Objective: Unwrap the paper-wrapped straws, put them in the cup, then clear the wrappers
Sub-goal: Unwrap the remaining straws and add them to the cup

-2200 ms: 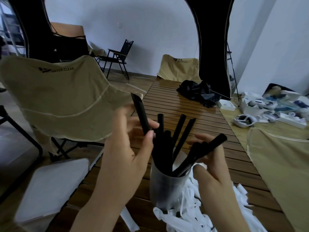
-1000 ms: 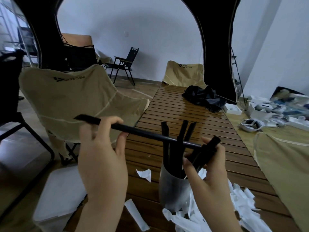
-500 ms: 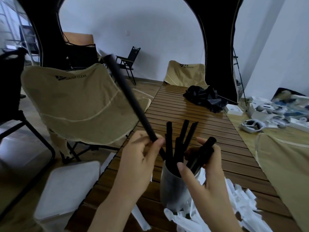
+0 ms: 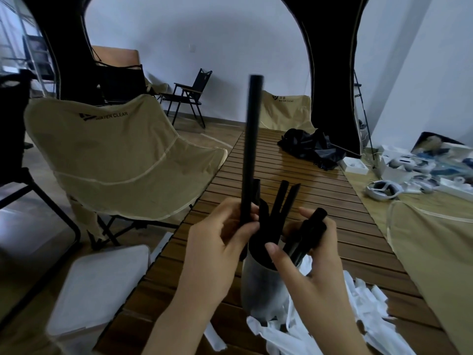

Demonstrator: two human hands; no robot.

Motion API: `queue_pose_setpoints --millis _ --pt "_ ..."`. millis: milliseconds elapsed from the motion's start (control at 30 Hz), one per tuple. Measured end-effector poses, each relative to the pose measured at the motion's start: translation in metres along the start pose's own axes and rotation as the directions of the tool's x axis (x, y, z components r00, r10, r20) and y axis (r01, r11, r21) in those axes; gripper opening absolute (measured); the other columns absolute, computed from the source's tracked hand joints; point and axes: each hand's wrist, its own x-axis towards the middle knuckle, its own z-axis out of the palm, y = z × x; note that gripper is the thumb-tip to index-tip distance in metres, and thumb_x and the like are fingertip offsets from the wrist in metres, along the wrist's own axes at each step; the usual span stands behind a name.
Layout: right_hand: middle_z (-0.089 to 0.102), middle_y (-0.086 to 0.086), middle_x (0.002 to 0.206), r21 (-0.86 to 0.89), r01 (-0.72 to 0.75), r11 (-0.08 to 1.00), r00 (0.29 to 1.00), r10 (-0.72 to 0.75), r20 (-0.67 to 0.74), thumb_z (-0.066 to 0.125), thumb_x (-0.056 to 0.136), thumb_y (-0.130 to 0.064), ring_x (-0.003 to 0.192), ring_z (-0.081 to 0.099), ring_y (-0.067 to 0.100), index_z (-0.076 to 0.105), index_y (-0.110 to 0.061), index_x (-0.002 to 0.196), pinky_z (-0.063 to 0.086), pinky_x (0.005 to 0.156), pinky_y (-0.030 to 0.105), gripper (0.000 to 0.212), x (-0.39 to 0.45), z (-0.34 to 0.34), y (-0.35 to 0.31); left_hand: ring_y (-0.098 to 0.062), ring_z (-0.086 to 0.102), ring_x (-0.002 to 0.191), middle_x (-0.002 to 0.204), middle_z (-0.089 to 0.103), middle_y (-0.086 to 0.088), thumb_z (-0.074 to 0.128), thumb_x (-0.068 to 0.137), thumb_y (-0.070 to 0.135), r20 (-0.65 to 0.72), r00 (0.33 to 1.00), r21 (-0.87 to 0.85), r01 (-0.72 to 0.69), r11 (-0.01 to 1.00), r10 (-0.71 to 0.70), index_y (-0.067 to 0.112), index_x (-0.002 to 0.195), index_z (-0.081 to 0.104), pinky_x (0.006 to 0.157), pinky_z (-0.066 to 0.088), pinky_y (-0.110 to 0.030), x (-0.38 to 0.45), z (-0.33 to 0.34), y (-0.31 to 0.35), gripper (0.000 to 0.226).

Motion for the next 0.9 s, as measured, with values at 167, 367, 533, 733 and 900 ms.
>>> queue_pose_setpoints --millis 167,367,533,733,900 --pt "0.063 -0.024 0.1 -0.021 -0.003 1.0 1.0 0.003 0.002 0.077 0.074 -0.018 0.097 0.061 -0.001 0.044 -0.041 0.109 0.045 0.078 0.017 0.053 0.0 0.001 -0.001 -0.002 0.066 0.098 0.098 0.07 0.013 0.06 0.082 0.027 -0.075 0.997 -0.121 -0.03 0.992 0.021 0.023 0.101 0.065 0.08 0.052 -0.013 0.002 0.002 0.004 0.02" --pt "0.062 -0.029 0.097 -0.053 -0.013 0.999 1.0 0.014 0.023 0.081 0.069 -0.01 0.094 0.058 -0.009 0.049 -0.033 0.109 0.041 0.077 0.003 0.055 0.001 -0.002 0.0 -0.005 0.067 0.098 0.096 0.07 0.012 0.061 0.086 0.019 -0.04 0.999 -0.1 -0.033 0.995 0.029 0.021 0.1 0.066 0.083 0.054 -0.021 0.0 0.007 -0.004 0.015" --pt "0.061 -0.032 0.096 -0.074 -0.002 0.997 0.999 0.006 0.054 0.08 0.068 -0.006 0.095 0.056 -0.012 0.051 -0.032 0.102 0.041 0.075 0.002 0.052 0.002 -0.001 0.001 -0.006 0.066 0.098 0.094 0.069 0.009 0.059 0.084 0.023 -0.094 0.995 -0.176 -0.056 0.983 0.04 0.018 0.096 0.064 0.082 0.052 -0.017 0.001 0.006 0.001 0.014" --pt "0.064 -0.023 0.093 -0.09 -0.007 0.996 1.0 0.009 0.021 0.08 0.068 -0.005 0.092 0.059 -0.003 0.054 -0.033 0.094 0.042 0.074 0.005 0.046 0.003 0.0 0.006 0.003 0.061 0.107 0.106 0.069 0.015 0.058 0.091 0.006 0.113 0.979 0.034 0.166 0.986 -0.168 0.027 0.112 0.061 0.097 0.05 -0.03 -0.003 0.012 -0.016 0.03" --pt "0.064 -0.023 0.092 -0.064 -0.023 0.998 1.0 0.024 0.016 0.082 0.066 -0.01 0.091 0.059 -0.004 0.055 -0.032 0.092 0.042 0.072 0.005 0.043 0.002 0.002 0.004 0.014 0.056 0.105 0.105 0.065 0.024 0.057 0.093 0.011 0.162 0.975 0.099 0.134 0.986 -0.149 0.049 0.115 0.046 0.09 0.045 -0.006 -0.002 0.008 -0.013 0.046"
